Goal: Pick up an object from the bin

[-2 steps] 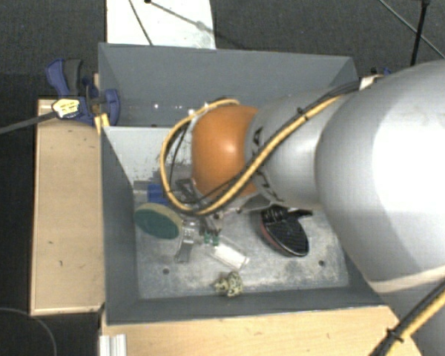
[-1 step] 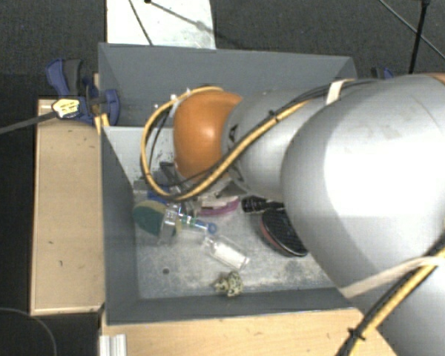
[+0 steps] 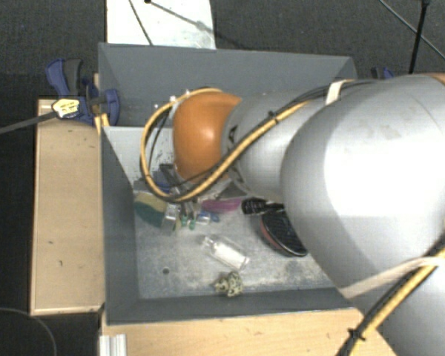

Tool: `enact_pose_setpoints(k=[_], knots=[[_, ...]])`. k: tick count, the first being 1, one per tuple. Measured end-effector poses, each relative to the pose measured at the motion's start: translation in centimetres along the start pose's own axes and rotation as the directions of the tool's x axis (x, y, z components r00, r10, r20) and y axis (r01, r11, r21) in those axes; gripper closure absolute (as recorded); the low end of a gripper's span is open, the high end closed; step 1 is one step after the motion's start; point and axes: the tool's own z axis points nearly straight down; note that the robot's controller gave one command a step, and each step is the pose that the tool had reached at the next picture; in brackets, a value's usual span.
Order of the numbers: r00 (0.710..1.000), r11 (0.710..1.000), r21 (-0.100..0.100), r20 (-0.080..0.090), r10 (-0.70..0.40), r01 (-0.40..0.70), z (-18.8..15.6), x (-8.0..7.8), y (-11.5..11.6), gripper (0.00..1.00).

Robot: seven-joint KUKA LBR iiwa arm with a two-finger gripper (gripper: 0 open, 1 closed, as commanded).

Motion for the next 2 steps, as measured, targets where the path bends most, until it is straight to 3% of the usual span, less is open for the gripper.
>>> enact_pose_setpoints(k=[1, 2], knots=[[0.999, 0.999, 0.003, 0.008, -0.044, 0.044, -0.2, 1.1, 2.9, 1.00], [0.997, 0.997, 0.003, 0.013, -0.073, 0.073, -0.2, 2.2, 2.7, 1.00]])
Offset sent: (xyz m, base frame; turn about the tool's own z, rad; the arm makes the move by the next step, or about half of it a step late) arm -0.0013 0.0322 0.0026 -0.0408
